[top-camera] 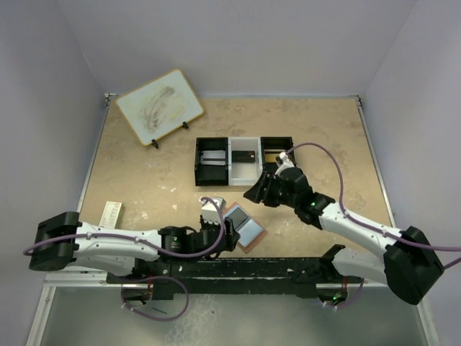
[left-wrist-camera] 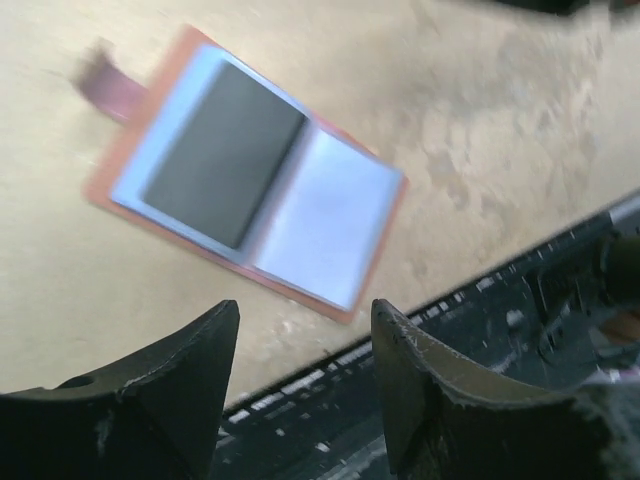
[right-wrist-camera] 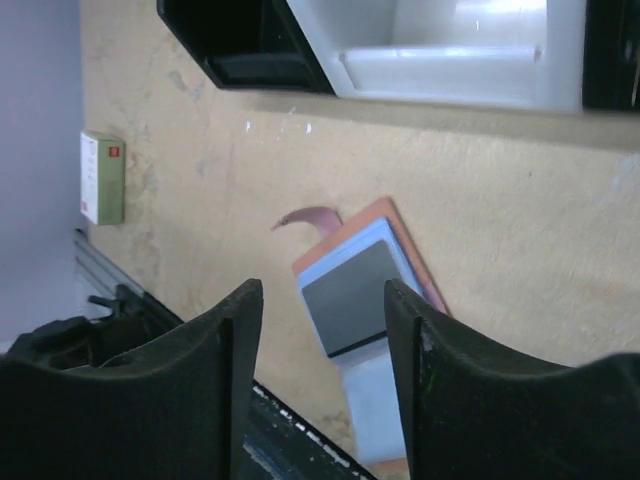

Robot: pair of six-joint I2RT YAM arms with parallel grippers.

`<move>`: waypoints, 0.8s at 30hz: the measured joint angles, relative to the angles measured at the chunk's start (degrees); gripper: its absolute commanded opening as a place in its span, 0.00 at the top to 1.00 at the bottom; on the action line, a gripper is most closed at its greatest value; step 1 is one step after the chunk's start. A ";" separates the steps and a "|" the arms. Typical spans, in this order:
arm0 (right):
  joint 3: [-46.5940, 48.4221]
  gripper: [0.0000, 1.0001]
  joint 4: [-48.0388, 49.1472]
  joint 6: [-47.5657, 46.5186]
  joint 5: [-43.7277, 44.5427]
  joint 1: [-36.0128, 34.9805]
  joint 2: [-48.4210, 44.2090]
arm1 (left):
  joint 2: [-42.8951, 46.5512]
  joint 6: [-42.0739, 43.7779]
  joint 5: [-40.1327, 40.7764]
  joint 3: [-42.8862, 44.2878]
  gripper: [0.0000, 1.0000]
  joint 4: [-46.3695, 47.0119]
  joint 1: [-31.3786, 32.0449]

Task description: Take the credit cards out of the card holder

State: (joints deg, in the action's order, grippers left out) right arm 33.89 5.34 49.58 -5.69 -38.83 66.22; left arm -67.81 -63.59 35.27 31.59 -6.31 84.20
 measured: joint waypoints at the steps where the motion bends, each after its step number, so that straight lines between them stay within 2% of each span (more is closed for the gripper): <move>1: -2.16 0.55 2.14 1.36 -0.39 -0.07 -1.29 | 1.53 0.20 0.42 0.02 0.47 -1.64 -1.11; 7: -14.60 0.64 11.52 11.34 -2.86 -2.73 -3.48 | 4.59 4.15 0.94 0.02 0.48 -7.02 -12.98; 12: -15.61 0.70 19.67 16.85 -3.48 -6.32 0.96 | 2.12 8.81 -2.47 1.79 0.51 -6.56 -19.12; 16: -16.59 0.71 25.62 20.94 -3.48 -7.93 5.33 | -2.75 12.02 -5.18 5.44 0.53 -4.72 -20.83; 19: -21.00 0.71 31.50 24.44 -3.45 -8.04 7.48 | -5.66 13.77 -7.30 7.23 0.54 -2.93 -20.85; 24: -24.85 0.72 35.50 27.80 -3.45 -8.04 10.60 | -10.08 15.65 -10.91 8.39 0.55 -0.35 -21.59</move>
State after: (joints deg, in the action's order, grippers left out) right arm 9.04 40.84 77.38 -9.15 -46.87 76.82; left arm -77.89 -47.94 24.36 39.99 -6.66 62.61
